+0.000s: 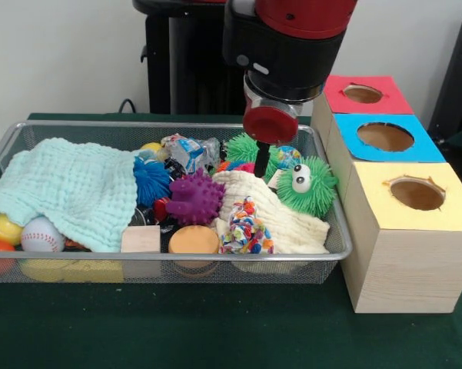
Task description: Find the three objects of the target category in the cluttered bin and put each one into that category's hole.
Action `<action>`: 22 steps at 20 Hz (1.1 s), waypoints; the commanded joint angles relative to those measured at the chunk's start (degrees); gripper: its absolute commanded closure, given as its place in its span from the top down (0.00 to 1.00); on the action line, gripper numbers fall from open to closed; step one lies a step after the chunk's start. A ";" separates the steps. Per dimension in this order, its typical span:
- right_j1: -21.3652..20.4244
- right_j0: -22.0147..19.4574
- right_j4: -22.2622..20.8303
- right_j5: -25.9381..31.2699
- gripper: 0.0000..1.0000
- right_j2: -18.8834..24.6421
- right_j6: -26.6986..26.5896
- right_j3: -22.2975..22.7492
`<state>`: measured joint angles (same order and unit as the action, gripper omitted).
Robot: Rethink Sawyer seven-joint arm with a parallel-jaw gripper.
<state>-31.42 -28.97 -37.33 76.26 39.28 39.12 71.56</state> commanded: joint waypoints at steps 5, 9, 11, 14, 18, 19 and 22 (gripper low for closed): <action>2.85 -1.64 -1.60 0.82 1.00 0.10 -11.56 0.37; 3.87 -2.33 -2.16 0.05 1.00 0.36 -13.02 -1.38; 3.78 -2.77 -2.70 -0.06 1.00 0.41 -14.25 -1.58; 3.73 -4.13 -3.47 -1.75 1.00 0.43 -15.51 -0.48; 2.63 -5.89 -4.06 -1.66 1.00 0.59 -17.46 0.67; 2.18 -6.18 -4.10 -1.18 1.00 0.53 -17.74 0.96; 0.77 -6.65 -3.78 0.95 1.00 0.51 -17.72 1.57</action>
<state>-30.26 -33.72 -37.73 76.26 39.26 39.10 71.52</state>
